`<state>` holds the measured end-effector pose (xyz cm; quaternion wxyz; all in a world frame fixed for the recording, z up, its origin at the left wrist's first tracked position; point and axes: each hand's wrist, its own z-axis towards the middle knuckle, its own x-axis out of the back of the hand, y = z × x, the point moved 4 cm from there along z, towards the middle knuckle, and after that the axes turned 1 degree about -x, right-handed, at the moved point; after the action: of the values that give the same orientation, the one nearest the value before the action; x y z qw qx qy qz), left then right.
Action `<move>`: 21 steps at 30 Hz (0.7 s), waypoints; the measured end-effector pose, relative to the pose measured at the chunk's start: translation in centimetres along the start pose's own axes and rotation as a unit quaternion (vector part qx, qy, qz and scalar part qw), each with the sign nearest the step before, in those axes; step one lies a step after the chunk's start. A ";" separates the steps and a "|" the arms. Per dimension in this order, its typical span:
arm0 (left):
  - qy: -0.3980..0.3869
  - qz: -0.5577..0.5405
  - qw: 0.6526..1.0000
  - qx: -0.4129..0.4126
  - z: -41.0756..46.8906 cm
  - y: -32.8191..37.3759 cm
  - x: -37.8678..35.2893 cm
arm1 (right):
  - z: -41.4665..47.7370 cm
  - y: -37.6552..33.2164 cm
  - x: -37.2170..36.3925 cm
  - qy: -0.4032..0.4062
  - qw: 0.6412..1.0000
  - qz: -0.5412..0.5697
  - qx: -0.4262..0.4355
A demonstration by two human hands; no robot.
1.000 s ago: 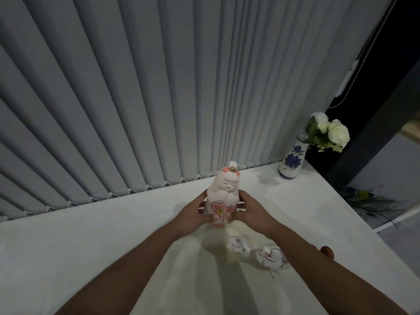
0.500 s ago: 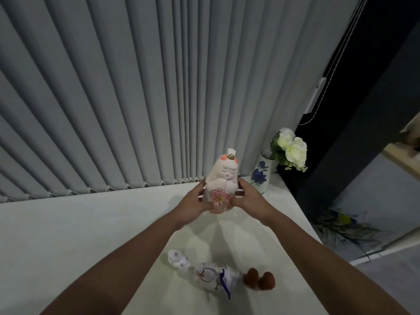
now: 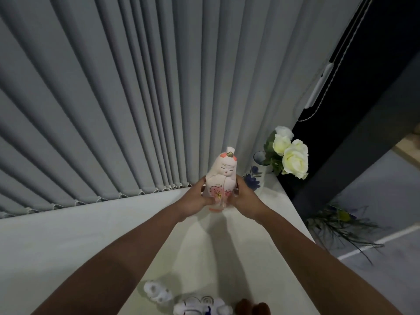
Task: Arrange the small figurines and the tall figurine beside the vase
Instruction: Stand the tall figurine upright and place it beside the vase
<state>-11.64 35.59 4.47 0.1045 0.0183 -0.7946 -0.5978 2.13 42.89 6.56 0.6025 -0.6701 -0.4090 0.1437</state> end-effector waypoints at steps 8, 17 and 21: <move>-0.006 0.002 1.000 0.011 3.4 -1.3 0.0 | 2.6 2.5 0.3 0.018 0.998 0.050 -0.029; -0.012 -0.001 0.999 0.032 5.3 -2.2 0.1 | 3.6 4.0 0.7 0.050 0.998 0.038 -0.007; -0.023 0.000 0.999 0.028 5.4 -2.1 0.2 | 3.5 3.9 0.9 0.066 0.998 0.009 0.004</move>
<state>-13.03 40.06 1.02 0.0859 0.0073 -0.8132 -0.5755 1.75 46.16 2.38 0.6292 -0.6795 -0.3622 0.1061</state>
